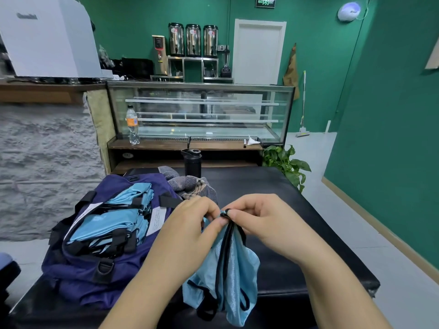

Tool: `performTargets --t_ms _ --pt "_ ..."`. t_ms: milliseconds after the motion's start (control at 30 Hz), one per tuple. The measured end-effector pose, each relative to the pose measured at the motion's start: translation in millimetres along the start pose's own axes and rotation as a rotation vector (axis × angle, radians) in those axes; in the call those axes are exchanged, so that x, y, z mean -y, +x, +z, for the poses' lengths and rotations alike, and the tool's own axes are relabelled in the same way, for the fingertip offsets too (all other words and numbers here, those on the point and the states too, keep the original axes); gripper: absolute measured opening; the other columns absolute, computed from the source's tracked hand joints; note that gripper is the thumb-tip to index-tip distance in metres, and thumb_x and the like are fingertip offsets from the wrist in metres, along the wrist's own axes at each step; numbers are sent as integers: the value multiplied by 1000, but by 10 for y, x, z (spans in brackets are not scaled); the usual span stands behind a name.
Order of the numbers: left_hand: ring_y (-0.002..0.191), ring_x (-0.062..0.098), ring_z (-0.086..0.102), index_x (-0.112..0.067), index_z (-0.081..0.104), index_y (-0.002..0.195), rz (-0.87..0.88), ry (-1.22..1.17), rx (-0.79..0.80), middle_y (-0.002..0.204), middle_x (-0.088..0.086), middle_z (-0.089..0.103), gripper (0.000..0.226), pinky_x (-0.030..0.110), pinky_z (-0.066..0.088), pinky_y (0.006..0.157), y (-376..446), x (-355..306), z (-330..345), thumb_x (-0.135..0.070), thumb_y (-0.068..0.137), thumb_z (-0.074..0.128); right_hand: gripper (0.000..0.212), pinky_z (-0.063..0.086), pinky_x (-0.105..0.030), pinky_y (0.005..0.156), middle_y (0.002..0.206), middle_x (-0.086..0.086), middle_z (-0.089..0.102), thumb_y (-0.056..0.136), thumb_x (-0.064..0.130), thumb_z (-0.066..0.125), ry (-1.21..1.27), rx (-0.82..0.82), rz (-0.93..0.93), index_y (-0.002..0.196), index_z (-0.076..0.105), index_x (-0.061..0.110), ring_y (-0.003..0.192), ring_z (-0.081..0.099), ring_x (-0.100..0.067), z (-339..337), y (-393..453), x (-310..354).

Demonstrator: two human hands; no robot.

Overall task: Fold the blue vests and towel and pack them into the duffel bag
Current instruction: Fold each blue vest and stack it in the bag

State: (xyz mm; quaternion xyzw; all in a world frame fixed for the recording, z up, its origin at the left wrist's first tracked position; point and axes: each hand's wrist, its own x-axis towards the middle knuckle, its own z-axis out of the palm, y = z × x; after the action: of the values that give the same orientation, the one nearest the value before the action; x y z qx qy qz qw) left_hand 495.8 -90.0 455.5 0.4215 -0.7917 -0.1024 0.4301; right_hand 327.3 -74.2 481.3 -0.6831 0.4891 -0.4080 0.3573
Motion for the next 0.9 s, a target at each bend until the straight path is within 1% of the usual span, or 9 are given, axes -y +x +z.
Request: performTargets --t_ms 100,200,267,400,533,633,733,800,900 --pt "82 0 48 -36 47 70 -29 9 0 88 -26 53 20 11 33 67 0 -26 22 -29 81 63 6 53 -45 87 83 -3 74 83 25 74 -44 4 3 88 75 23 83 70 -24 -3 3 0" --pt "76 6 51 -32 50 70 -102 -91 -24 82 -21 57 16 14 37 64 8 -35 50 -34 79 64 9 55 -42 86 84 -2 75 87 15 68 -1 -6 -11 90 75 20 86 71 -22 -29 12 -17" --pt "76 6 53 -31 52 75 -147 -160 68 78 -15 58 16 16 40 67 -6 34 63 -35 81 67 15 54 -38 82 85 -2 75 91 11 62 33 -40 -23 89 74 20 82 70 -17 -69 19 -52" --pt "88 2 48 -38 55 78 -148 -64 298 82 -14 57 11 18 35 69 -46 197 120 -41 86 61 20 52 -36 81 86 -3 73 96 11 54 129 -76 -38 90 71 20 80 67 -12 -174 18 -111" --pt "92 0 49 -37 62 81 -118 -195 222 96 -24 51 27 14 34 75 -11 300 175 -60 77 48 19 53 -38 82 86 -2 72 97 14 53 184 -82 -58 91 70 19 80 67 -14 -229 29 -173" --pt "108 -7 49 -38 64 85 -186 -364 146 115 -33 48 33 8 36 84 10 312 202 -63 73 45 16 52 -39 82 86 -3 72 91 23 55 217 -85 -67 91 71 19 80 66 -14 -228 40 -196" --pt "117 1 53 -27 68 80 -203 -487 173 127 -29 52 35 26 42 99 19 350 258 -58 75 51 18 52 -36 81 85 -1 72 97 13 53 217 -74 -66 92 70 17 80 65 -13 -235 44 -211" --pt "115 9 57 -19 69 82 -181 -517 233 127 -19 57 38 40 43 101 35 355 275 -53 79 53 20 51 -33 79 84 0 72 98 10 52 213 -57 -58 92 69 17 79 65 -12 -248 33 -210" --pt "100 15 63 -18 70 85 -175 -525 280 107 -7 68 37 40 47 95 80 319 273 -51 79 54 18 50 -30 74 83 0 71 97 12 53 206 -59 -47 92 69 16 78 64 -11 -270 21 -211"
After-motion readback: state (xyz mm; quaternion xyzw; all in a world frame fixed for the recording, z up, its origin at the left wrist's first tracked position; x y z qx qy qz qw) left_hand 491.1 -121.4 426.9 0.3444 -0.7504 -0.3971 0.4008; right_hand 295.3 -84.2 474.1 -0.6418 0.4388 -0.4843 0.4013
